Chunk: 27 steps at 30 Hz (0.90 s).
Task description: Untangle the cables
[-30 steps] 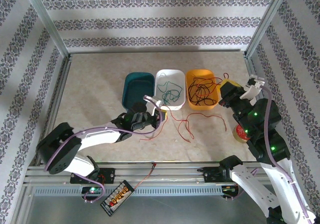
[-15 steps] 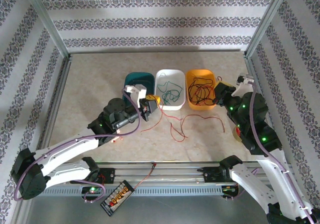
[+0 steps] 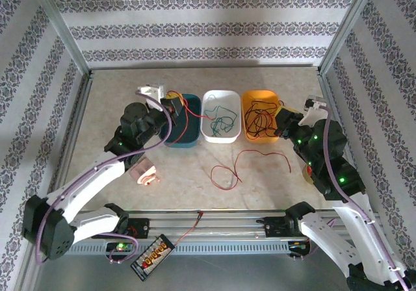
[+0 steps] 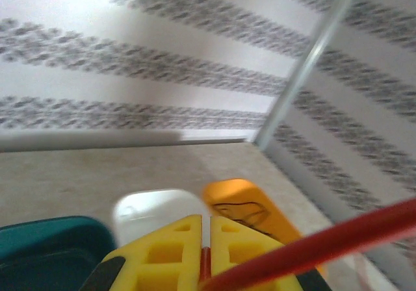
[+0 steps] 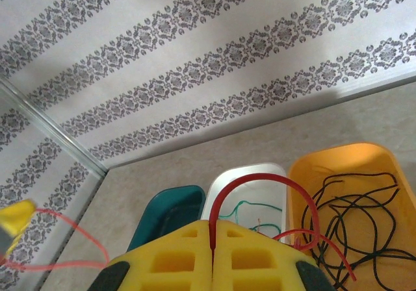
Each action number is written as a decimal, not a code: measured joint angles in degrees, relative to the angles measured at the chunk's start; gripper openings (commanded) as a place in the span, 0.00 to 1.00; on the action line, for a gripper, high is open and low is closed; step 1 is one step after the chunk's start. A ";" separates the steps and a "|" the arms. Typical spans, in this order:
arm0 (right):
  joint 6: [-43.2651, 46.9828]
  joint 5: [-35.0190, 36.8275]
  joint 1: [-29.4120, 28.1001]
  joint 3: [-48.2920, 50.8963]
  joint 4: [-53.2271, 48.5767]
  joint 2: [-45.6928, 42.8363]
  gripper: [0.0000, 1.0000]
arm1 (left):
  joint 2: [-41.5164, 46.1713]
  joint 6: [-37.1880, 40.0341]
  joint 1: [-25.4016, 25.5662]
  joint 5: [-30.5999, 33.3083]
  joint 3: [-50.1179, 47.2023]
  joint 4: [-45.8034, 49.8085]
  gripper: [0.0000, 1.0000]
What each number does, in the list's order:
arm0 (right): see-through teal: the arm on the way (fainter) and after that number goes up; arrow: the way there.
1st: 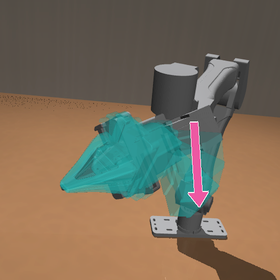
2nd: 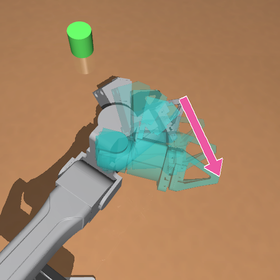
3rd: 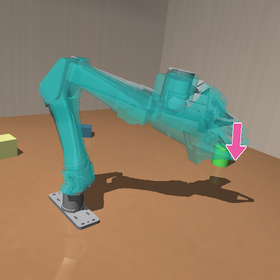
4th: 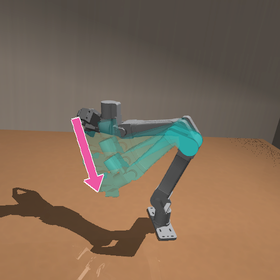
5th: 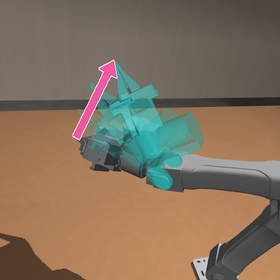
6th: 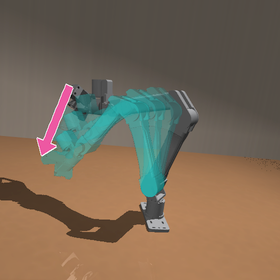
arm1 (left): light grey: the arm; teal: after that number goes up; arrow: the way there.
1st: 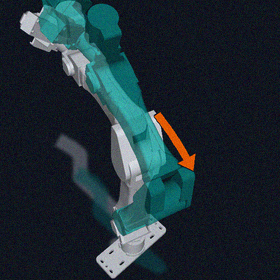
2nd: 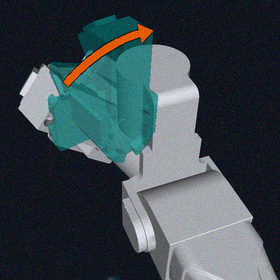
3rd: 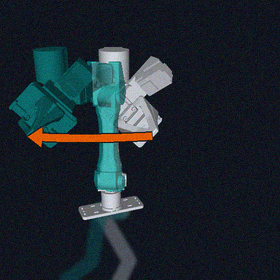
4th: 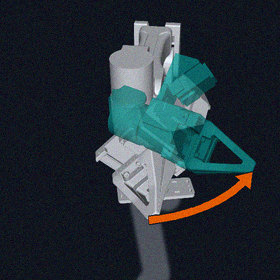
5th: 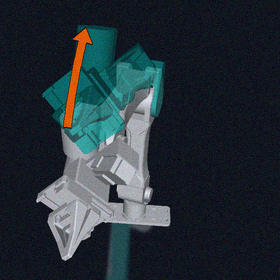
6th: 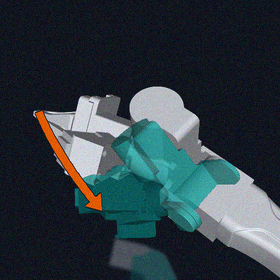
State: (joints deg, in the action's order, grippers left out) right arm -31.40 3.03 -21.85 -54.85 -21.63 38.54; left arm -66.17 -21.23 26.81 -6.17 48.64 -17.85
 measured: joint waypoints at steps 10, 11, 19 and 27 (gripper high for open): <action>0.09 -2.40 0.00 0.00 -0.07 0.66 0.00 | -18.27 0.15 -7.76 4.83 0.24 -6.56 0.00; 0.09 -2.47 0.00 0.00 -0.09 0.66 0.00 | -19.54 0.15 -7.80 5.18 0.24 -7.15 0.00; 0.11 -3.54 0.00 0.00 -0.11 0.76 0.00 | -28.00 -0.68 -7.80 6.21 1.51 -8.02 0.00; 0.04 -6.99 -0.02 0.02 -0.28 3.02 0.00 | -27.89 -5.09 -7.69 7.76 0.35 -5.70 0.69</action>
State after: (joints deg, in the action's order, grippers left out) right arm -31.35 -3.97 -21.87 -54.83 -21.91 41.56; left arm -94.06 -26.33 19.11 1.58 48.99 -23.55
